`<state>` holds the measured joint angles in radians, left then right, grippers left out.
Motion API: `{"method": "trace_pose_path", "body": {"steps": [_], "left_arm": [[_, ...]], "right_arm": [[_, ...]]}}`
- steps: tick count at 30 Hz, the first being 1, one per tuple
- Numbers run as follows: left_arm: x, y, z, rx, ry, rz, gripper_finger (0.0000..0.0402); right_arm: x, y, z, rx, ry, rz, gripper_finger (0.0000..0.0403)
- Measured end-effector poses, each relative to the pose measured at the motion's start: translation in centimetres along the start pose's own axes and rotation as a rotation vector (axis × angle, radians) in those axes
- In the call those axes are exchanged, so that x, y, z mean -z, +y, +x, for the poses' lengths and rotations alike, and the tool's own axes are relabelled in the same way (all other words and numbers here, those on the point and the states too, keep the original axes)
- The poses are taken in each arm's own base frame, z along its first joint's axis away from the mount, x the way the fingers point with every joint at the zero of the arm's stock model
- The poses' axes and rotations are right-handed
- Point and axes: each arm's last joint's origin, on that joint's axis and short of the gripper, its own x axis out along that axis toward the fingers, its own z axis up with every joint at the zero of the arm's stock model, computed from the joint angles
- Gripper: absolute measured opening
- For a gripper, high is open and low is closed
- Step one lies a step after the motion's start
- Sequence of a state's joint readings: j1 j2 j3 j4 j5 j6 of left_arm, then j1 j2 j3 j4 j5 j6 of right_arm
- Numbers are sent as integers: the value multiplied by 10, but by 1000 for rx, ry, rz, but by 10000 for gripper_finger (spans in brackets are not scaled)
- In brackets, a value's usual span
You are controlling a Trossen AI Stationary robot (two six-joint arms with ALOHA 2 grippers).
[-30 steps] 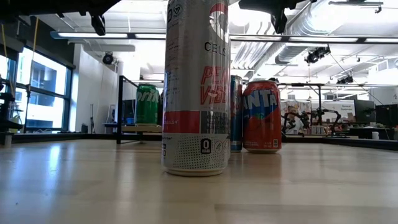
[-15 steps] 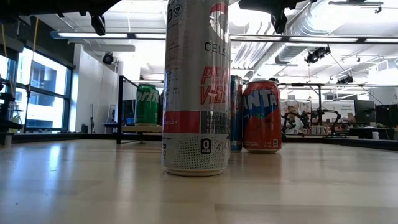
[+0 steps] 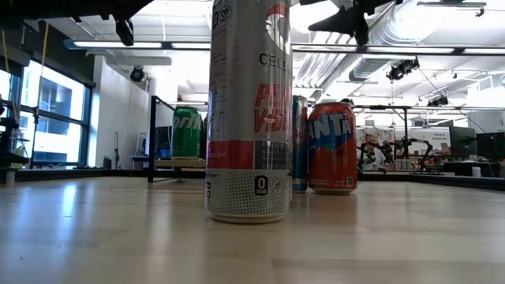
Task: Place canned beverage on shelf
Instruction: Put the red soda can on the shelf aligned with the red soda can
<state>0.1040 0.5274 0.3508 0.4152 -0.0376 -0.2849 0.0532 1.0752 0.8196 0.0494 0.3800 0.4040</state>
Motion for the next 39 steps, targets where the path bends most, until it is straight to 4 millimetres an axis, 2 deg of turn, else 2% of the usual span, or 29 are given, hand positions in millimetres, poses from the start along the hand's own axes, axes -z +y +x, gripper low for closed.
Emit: {"method": "trace_pose_path", "body": {"steps": [3, 7, 15, 19, 22, 26, 30, 34, 39], "left_arm": [[0, 0, 0, 0, 0, -2, 1], [0, 0, 0, 0, 0, -3, 1], [0, 0, 0, 0, 0, -3, 0], [0, 0, 0, 0, 0, -3, 0], [0, 0, 0, 0, 0, -3, 0], [0, 0, 0, 0, 0, -6, 0], [0, 0, 0, 0, 1, -28, 0], [0, 0, 0, 0, 2, -28, 0], [0, 0, 0, -1, 3, -28, 0]], "right_arm": [[0, -1, 0, 39, -14, -1, 331], [0, -1, 0, 31, -6, -23, 378], [0, -2, 0, 38, -6, -110, 387], [0, -2, 1, 32, -6, -9, 387], [1, 0, 1, -66, 41, 7, 387], [7, 5, 8, -125, 216, -26, 387], [6, 13, 21, -86, 470, -174, 387], [17, 13, 33, -19, 697, -299, 387], [39, 9, 43, 0, 820, -324, 387]]}}
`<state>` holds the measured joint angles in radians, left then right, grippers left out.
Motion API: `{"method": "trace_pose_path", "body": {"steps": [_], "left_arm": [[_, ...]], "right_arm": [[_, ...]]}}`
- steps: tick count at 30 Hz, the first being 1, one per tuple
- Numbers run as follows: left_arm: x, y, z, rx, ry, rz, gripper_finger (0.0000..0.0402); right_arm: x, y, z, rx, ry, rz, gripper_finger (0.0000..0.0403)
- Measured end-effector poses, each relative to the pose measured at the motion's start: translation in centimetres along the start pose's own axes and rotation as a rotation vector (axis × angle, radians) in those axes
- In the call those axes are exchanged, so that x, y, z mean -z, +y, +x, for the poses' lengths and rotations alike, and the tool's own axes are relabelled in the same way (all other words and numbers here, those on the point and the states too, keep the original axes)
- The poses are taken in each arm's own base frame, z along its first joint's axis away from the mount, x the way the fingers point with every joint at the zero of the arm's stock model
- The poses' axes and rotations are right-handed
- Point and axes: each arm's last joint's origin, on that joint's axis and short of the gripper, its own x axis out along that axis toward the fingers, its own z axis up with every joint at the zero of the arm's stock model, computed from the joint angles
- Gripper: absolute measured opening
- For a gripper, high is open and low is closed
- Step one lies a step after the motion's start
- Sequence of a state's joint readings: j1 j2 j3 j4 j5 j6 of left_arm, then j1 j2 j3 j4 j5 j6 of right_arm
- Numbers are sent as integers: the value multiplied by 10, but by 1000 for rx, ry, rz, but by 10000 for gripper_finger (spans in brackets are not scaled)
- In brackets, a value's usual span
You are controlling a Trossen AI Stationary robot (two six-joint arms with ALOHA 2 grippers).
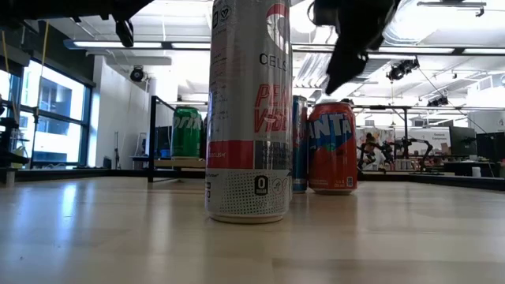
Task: Place canned beverage on shelf
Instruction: Put the red soda can on the shelf aligned with the red soda can
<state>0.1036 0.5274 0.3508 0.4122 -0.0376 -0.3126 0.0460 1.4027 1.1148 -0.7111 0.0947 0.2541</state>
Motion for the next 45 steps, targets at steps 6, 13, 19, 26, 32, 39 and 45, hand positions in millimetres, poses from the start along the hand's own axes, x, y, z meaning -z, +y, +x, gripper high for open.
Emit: {"method": "trace_pose_path", "body": {"steps": [6, 13, 19, 26, 32, 39, 45], "left_arm": [[0, 0, 0, -1, 3, 0, 0], [0, 0, 0, -1, 4, 0, 0], [0, 0, 0, -1, 4, 1, 0], [0, 0, 0, -1, 5, 1, 0], [1, 0, 0, -2, 5, 0, 0], [1, 0, 0, -2, 6, 0, 0], [0, 0, 0, -1, 5, 0, 0]], "right_arm": [[10, 0, 26, 16, 63, 2, 387], [14, 1, 45, 23, 98, 6, 387], [15, 1, 56, 36, 119, -10, 387], [16, 2, 59, 38, 132, -3, 371], [16, 2, 59, 42, 132, 27, 301], [7, 4, 35, -7, 173, 21, 285], [6, 11, -6, -14, 195, -33, 285]]}}
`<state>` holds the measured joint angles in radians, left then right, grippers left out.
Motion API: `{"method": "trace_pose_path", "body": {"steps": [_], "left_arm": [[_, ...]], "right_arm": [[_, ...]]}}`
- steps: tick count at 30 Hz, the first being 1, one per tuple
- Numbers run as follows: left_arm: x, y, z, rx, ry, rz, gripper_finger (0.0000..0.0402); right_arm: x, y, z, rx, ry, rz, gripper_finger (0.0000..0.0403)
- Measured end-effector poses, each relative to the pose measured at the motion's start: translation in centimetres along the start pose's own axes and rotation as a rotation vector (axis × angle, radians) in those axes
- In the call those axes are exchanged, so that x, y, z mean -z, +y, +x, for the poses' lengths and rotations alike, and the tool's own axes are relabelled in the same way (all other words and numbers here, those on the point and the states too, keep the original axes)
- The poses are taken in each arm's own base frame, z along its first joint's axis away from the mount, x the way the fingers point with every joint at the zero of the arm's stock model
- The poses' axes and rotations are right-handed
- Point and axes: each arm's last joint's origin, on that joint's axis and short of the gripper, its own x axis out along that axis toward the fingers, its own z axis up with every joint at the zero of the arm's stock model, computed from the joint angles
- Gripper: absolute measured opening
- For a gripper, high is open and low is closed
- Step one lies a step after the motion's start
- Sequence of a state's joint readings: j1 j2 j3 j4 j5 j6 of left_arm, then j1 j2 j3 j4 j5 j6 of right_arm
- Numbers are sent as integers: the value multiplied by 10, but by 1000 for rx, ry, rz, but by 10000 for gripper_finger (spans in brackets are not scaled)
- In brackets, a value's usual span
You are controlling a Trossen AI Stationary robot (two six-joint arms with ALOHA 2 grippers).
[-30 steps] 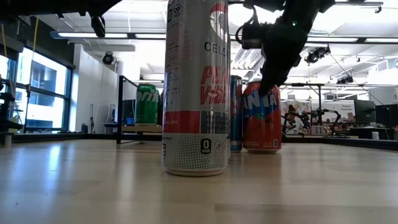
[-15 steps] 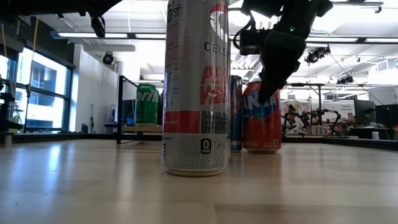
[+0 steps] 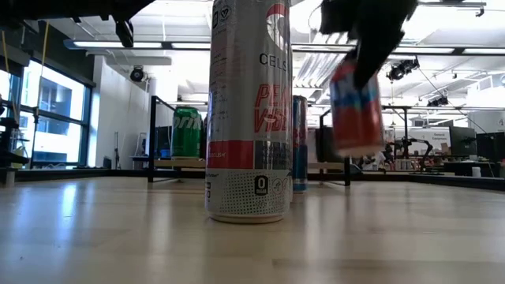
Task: Place canned beverage on shelf
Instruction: Put the red soda can on the shelf aligned with the red soda can
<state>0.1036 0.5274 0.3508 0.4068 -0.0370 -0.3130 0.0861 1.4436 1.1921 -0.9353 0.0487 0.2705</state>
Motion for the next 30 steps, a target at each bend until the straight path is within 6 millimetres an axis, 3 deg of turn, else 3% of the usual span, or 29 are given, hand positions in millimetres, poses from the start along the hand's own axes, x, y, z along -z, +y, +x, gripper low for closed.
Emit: {"method": "trace_pose_path", "body": {"steps": [7, 11, 14, 19, 24, 30], "left_arm": [[0, 0, 0, 0, -1, -27, 1], [0, 0, 0, 0, -1, -43, 1], [0, 0, 0, 0, -1, -44, 1], [-3, -1, 0, 11, -31, -73, 1], [-13, -4, -1, 49, -135, -83, 1], [-14, -4, 0, 49, -145, -39, 1]], "right_arm": [[33, 5, -45, 71, -46, 68, 285], [55, 4, -54, 94, -110, 178, 285], [60, 4, -58, 75, -234, 255, 285], [43, 3, -76, 40, -586, 324, 285], [17, 2, -91, 42, -867, 289, 285], [-2, -3, -86, 53, -937, 223, 285]]}}
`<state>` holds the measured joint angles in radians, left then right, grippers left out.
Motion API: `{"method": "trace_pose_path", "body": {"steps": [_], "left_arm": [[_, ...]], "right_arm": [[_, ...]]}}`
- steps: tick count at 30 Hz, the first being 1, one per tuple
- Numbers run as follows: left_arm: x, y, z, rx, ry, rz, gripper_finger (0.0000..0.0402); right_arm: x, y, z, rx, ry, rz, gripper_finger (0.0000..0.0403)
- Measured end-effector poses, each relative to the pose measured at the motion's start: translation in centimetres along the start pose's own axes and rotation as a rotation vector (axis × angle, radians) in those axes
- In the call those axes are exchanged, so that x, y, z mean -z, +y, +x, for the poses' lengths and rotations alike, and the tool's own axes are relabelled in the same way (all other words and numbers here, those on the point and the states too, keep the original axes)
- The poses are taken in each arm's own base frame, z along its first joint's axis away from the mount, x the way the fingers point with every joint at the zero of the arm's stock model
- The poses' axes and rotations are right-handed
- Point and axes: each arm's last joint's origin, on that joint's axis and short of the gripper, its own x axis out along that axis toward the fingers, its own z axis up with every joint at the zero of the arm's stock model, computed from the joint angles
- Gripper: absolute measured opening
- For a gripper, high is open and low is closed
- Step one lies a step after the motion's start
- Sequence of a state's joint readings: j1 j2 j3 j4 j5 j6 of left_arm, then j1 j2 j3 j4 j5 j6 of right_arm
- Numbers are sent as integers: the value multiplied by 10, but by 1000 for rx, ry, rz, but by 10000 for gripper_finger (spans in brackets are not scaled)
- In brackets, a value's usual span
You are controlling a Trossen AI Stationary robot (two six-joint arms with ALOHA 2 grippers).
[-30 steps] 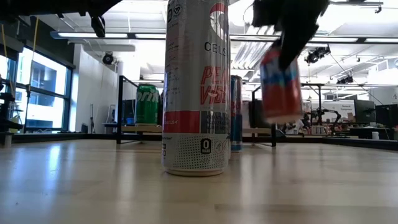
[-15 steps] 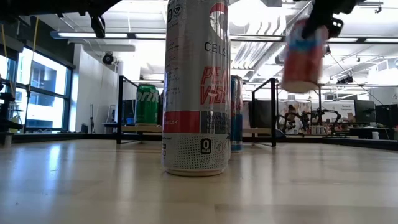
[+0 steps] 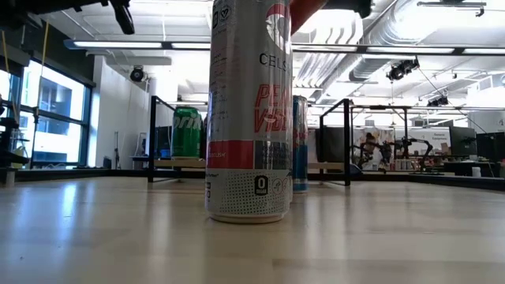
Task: Place canned beverage on shelf
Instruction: Put the red soda can on the shelf aligned with the red soda can
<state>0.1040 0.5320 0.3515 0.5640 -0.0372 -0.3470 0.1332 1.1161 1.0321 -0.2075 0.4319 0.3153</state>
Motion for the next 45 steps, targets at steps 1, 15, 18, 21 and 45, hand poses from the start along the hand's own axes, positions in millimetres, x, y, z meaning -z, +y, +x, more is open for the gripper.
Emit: {"method": "trace_pose_path", "body": {"steps": [1, 15, 18, 21, 45], "left_arm": [[1, 0, 1, -2, 5, 0, 1], [8, 3, 6, -16, 44, 2, 1], [8, 3, 6, -16, 44, 2, 1], [8, 3, 6, -16, 45, 3, 1], [13, 4, 5, -35, 97, 6, 1]], "right_arm": [[0, 0, 3, -7, -3, 3, 285], [0, 2, 20, -79, -14, 15, 285], [0, 2, 20, -79, -15, 16, 285], [0, 2, 20, -80, -16, 16, 285], [0, 1, 21, -75, -12, 61, 285]]}}
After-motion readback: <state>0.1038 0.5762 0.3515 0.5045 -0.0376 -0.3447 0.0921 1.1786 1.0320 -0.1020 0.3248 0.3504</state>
